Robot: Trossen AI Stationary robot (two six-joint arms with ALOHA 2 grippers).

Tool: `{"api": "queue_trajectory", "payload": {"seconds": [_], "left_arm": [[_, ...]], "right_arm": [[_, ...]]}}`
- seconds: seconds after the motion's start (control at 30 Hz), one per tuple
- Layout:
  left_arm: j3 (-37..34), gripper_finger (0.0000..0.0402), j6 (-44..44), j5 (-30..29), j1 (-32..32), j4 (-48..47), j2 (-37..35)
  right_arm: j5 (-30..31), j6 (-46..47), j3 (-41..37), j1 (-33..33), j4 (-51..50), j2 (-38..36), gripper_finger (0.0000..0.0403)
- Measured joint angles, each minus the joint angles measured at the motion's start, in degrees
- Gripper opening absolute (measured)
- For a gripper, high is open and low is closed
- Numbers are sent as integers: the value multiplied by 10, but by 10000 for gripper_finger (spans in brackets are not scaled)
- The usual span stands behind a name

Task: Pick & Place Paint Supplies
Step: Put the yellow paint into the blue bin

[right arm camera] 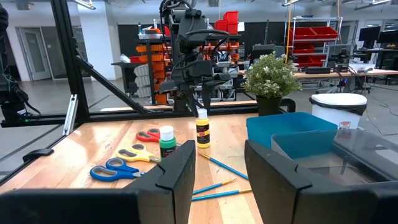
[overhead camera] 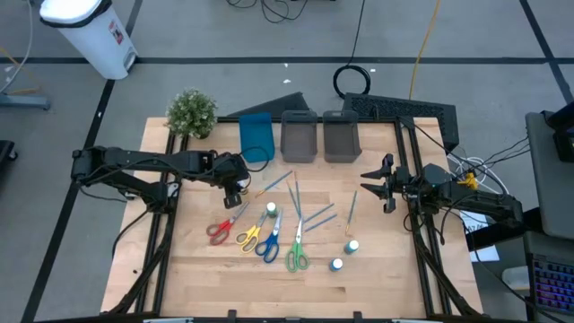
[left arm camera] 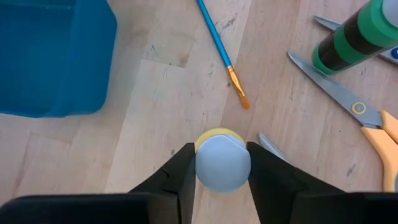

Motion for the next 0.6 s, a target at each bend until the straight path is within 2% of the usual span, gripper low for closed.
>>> {"api": "queue_trajectory", "payload": {"seconds": [0.27, 0.43, 0.6], "left_arm": [[12, 122, -42, -4, 2, -19, 0], [86, 122, -49, -21, 17, -79, -3], [163, 122, -17, -29, 41, -100, -3]], "right_arm": [[0, 0, 0, 0, 0, 0, 130], [0, 0, 0, 0, 0, 0, 130], [0, 0, 0, 0, 0, 0, 130]]}}
